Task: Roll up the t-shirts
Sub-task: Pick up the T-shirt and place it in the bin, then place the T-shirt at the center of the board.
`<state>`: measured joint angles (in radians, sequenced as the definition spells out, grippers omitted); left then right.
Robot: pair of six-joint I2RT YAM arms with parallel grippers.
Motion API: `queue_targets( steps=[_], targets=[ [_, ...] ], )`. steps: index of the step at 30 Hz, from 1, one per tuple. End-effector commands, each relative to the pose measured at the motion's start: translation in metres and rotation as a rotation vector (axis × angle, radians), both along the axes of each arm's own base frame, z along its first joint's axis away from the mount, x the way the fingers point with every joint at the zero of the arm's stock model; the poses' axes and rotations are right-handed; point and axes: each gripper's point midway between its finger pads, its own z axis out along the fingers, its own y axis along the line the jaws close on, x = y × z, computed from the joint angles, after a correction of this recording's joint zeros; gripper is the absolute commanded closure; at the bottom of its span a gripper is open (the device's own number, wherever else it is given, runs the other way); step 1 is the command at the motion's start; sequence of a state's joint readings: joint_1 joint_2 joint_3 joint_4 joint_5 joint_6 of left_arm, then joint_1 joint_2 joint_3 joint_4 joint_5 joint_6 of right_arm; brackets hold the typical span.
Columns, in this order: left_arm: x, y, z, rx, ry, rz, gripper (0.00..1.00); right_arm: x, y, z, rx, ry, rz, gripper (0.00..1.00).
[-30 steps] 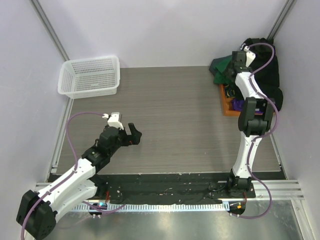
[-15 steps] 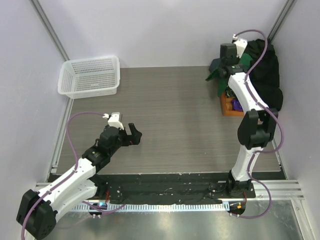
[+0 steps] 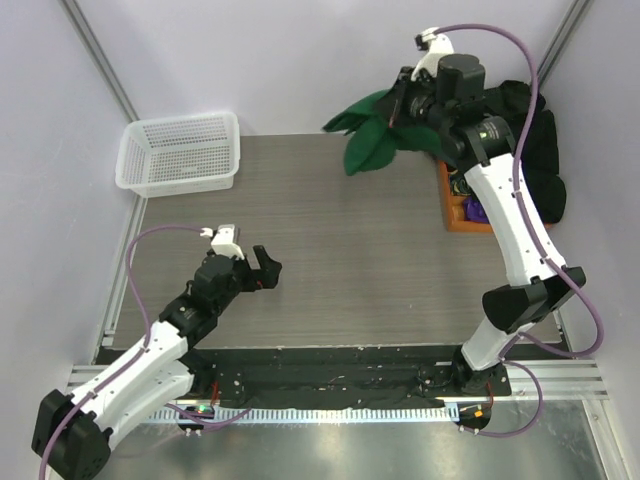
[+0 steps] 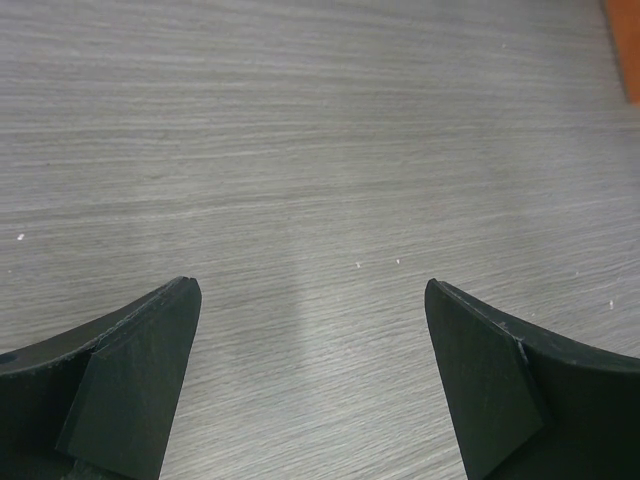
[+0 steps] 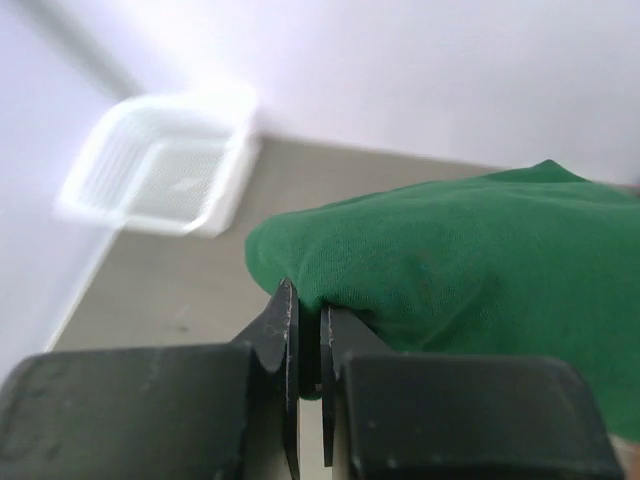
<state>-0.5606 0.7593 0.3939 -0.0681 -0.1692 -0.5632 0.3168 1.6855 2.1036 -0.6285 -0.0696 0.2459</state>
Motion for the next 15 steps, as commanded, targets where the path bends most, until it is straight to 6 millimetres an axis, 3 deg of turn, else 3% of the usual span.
queue_targets(
  steps=[1,3,4,5,6,7,8,9,10,11,12,13,14,15],
  targets=[
    [0.004,0.006,0.022,-0.019,-0.083,0.027,0.0,-0.052,0.053,0.004,0.133,0.026,0.341,0.99],
    [0.003,0.006,0.026,-0.03,-0.098,0.024,0.0,-0.061,0.057,0.003,0.178,0.027,0.373,0.99],
    [0.002,0.006,0.025,-0.031,-0.098,0.023,0.0,-0.06,0.058,-0.027,0.179,0.093,0.369,0.9],
    [0.002,0.006,0.026,-0.031,-0.099,0.023,0.0,-0.055,0.051,-0.039,0.187,0.121,0.318,0.32],
    [0.002,0.005,0.026,-0.033,-0.098,0.017,0.01,-0.056,0.045,-0.048,0.208,0.154,0.268,0.17],
    [0.001,0.004,0.026,-0.036,-0.097,0.013,0.0,-0.053,0.036,-0.085,0.198,0.234,0.205,0.08],
    [0.002,0.004,0.027,-0.038,-0.097,0.012,0.0,-0.05,0.025,-0.1,0.187,0.258,0.138,0.04],
    [0.002,0.002,0.025,-0.036,-0.088,0.003,0.0,-0.051,0.02,-0.114,0.178,0.279,0.11,0.04],
    [0.002,0.001,0.024,-0.036,-0.083,0.0,0.0,-0.06,0.016,-0.142,0.163,0.327,0.096,0.04],
    [0.002,-0.001,0.025,-0.038,-0.081,-0.006,0.0,-0.063,0.014,-0.155,0.157,0.344,0.09,0.11],
    [0.001,-0.004,0.024,-0.042,-0.076,-0.022,0.0,-0.07,0.012,-0.183,0.135,0.389,0.082,0.17],
    [0.002,-0.006,0.022,-0.041,-0.066,-0.032,0.0,-0.076,0.009,-0.192,0.122,0.399,0.077,0.21],
    [0.002,-0.008,0.022,-0.043,-0.062,-0.04,0.0,-0.081,0.009,-0.203,0.103,0.409,0.08,0.35],
    [0.002,-0.01,0.023,-0.045,-0.059,-0.049,0.0,-0.09,0.008,-0.228,0.072,0.438,0.072,0.4]
  ],
)
